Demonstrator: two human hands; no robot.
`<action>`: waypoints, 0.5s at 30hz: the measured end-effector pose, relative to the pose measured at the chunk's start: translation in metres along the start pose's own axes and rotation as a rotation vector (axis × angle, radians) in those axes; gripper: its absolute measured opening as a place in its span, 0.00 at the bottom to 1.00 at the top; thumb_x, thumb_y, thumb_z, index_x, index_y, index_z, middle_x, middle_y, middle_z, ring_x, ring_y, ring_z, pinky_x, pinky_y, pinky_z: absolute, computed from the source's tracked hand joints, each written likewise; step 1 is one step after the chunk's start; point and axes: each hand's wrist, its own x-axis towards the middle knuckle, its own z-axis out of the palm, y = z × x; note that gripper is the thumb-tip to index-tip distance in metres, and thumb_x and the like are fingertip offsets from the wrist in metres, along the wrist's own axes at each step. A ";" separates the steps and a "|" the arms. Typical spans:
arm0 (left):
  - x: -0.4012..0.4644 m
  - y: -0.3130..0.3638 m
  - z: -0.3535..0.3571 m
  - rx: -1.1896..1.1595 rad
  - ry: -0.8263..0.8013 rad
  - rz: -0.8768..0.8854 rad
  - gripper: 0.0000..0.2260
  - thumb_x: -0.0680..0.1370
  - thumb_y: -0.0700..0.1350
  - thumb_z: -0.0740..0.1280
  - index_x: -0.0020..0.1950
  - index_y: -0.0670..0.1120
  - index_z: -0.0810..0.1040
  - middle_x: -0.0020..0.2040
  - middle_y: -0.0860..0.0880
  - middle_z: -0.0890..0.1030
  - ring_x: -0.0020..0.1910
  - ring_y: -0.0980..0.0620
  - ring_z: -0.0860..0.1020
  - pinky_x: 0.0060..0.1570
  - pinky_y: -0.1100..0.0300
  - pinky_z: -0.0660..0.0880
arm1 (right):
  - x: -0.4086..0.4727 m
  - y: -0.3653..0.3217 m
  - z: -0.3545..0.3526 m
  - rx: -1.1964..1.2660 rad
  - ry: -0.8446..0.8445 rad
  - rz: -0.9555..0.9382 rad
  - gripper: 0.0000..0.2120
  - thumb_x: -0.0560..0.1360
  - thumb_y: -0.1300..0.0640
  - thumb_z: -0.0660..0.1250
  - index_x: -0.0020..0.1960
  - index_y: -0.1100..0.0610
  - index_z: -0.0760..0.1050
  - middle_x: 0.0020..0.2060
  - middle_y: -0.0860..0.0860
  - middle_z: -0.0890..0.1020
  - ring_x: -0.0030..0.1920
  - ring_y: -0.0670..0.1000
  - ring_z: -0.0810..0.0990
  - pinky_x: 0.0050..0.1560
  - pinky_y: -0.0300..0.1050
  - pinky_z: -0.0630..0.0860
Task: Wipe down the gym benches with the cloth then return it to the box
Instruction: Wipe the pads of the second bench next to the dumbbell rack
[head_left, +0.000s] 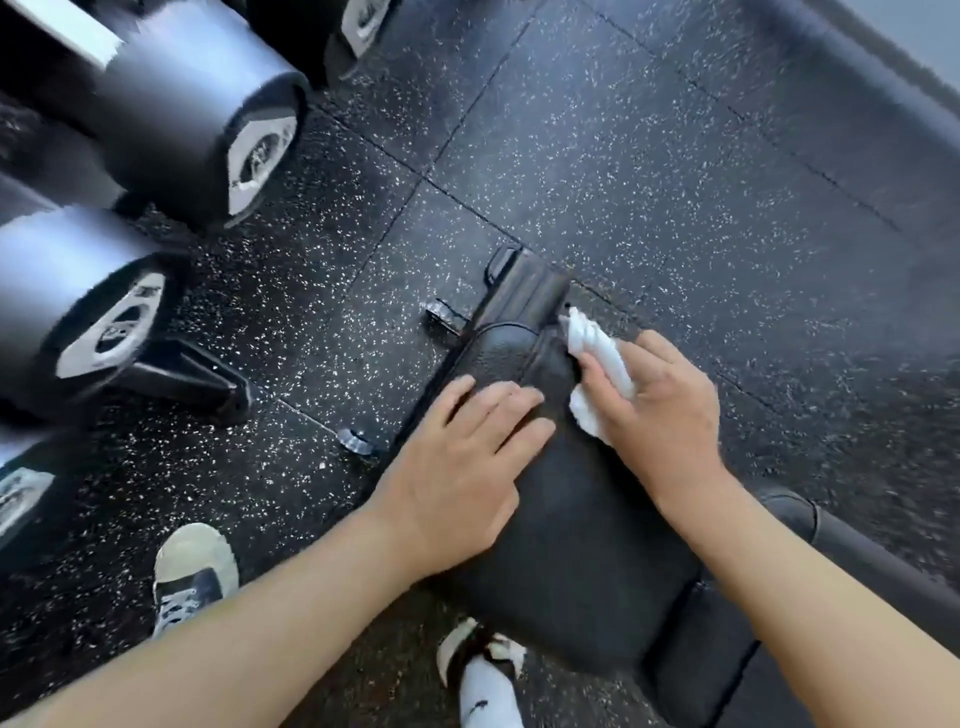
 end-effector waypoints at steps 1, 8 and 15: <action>0.012 -0.004 -0.003 0.004 0.012 -0.017 0.26 0.74 0.47 0.64 0.74 0.47 0.75 0.76 0.45 0.73 0.75 0.42 0.71 0.76 0.39 0.65 | -0.010 0.014 -0.008 -0.020 0.000 0.023 0.18 0.80 0.44 0.66 0.35 0.51 0.68 0.34 0.49 0.67 0.31 0.53 0.71 0.33 0.50 0.69; 0.086 0.010 0.003 0.046 0.034 -0.078 0.21 0.80 0.49 0.60 0.72 0.47 0.78 0.68 0.49 0.80 0.70 0.45 0.76 0.76 0.38 0.63 | -0.007 0.060 -0.012 -0.081 -0.126 0.210 0.22 0.77 0.40 0.69 0.32 0.52 0.71 0.32 0.48 0.67 0.35 0.56 0.75 0.34 0.49 0.70; 0.092 0.015 0.007 0.065 0.079 -0.066 0.20 0.78 0.49 0.60 0.68 0.48 0.78 0.64 0.51 0.80 0.65 0.45 0.76 0.75 0.43 0.62 | 0.025 0.068 -0.005 0.113 -0.254 0.298 0.13 0.72 0.39 0.66 0.34 0.44 0.74 0.25 0.49 0.70 0.29 0.55 0.70 0.28 0.42 0.58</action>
